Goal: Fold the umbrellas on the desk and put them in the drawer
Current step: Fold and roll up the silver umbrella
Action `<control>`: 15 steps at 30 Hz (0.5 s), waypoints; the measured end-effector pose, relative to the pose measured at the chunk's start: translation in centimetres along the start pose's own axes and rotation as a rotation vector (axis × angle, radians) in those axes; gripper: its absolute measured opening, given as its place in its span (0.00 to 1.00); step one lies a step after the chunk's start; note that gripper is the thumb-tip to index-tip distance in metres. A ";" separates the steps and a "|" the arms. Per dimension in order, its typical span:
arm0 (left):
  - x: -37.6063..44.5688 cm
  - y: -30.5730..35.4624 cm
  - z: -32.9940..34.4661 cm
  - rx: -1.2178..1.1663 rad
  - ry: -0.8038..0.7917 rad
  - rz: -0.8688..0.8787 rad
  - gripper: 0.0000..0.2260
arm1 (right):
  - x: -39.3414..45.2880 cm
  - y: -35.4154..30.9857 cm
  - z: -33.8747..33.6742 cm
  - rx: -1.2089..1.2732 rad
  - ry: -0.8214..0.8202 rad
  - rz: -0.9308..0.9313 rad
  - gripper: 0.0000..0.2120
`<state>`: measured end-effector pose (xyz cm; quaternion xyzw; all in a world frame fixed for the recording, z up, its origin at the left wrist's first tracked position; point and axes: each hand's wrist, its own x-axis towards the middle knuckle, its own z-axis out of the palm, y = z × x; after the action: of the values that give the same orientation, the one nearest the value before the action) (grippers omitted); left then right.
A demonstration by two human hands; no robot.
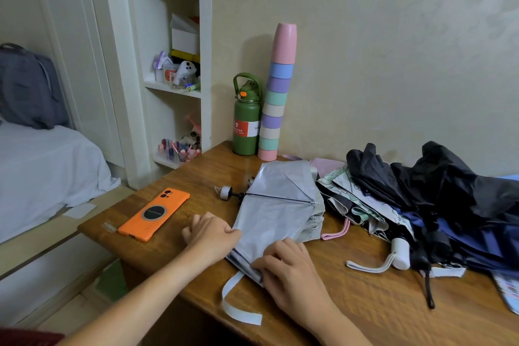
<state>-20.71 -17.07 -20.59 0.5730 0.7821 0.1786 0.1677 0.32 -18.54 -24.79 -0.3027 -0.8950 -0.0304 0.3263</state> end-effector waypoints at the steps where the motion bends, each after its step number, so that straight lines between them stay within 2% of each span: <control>1: 0.0 0.0 0.0 0.008 0.001 0.000 0.18 | 0.0 0.1 -0.1 0.044 0.021 0.014 0.07; 4: -0.1 -0.1 0.1 0.012 0.035 0.013 0.17 | 0.1 0.2 -0.2 0.121 0.048 0.049 0.08; 7: -0.4 -0.2 0.0 0.069 0.059 0.011 0.14 | 0.0 0.2 0.1 0.136 -0.031 0.038 0.08; 11: -1.1 0.1 0.2 0.186 0.119 0.067 0.05 | 0.0 0.3 0.7 0.156 -0.138 0.028 0.08; 13: -0.9 0.2 0.6 0.129 0.177 0.217 0.12 | 0.0 0.4 0.9 0.193 -0.160 0.030 0.07; 15: -0.3 0.6 0.8 0.068 0.168 0.461 0.24 | 0.1 0.4 1.0 0.228 -0.167 0.031 0.07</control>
<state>-19.71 -17.14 -21.01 0.7246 0.6476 0.2327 0.0374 -0.02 -17.91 -25.57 -0.2790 -0.9119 0.1019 0.2833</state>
